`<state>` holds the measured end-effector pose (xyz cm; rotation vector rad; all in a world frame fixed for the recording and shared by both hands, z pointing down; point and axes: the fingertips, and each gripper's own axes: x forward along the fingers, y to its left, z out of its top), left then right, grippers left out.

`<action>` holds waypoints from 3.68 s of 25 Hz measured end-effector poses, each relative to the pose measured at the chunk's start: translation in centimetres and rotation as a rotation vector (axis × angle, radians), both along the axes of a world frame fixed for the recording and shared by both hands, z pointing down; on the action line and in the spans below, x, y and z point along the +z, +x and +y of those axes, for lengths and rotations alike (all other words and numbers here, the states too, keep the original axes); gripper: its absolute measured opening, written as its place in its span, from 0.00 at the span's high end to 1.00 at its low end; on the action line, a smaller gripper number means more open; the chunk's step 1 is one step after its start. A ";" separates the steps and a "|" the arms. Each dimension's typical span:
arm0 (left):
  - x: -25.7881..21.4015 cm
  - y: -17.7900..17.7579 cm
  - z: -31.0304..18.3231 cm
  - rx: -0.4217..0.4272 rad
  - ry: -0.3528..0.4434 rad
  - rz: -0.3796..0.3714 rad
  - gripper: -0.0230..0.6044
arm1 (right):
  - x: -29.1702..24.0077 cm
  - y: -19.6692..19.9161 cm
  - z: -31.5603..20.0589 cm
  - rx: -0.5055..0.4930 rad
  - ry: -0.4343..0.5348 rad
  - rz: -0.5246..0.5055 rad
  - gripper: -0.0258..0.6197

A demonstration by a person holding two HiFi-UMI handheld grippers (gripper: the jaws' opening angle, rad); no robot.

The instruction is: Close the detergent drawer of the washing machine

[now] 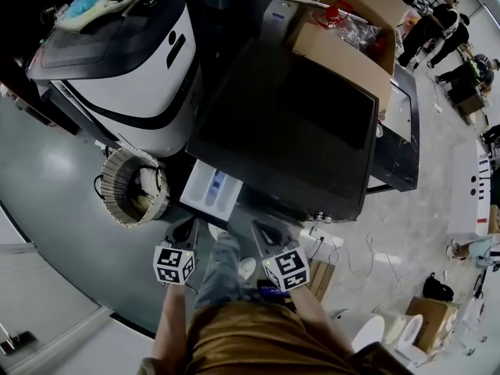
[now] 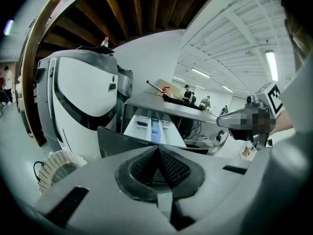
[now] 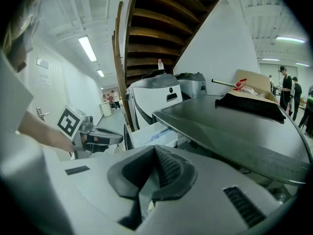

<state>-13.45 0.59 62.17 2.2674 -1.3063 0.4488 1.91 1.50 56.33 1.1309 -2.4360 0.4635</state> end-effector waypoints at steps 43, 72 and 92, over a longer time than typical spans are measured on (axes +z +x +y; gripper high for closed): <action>-0.2 0.3 -1.2 -0.024 -0.023 0.043 0.92 | 0.5 0.0 -1.9 0.022 -0.012 -0.015 0.94; -0.3 1.2 -3.3 -0.015 -0.021 0.048 0.92 | 0.9 1.2 -2.8 0.037 -0.023 -0.012 0.94; -0.4 1.8 -4.6 0.003 -0.020 0.058 0.92 | 1.2 1.4 -3.3 0.044 -0.033 -0.008 0.94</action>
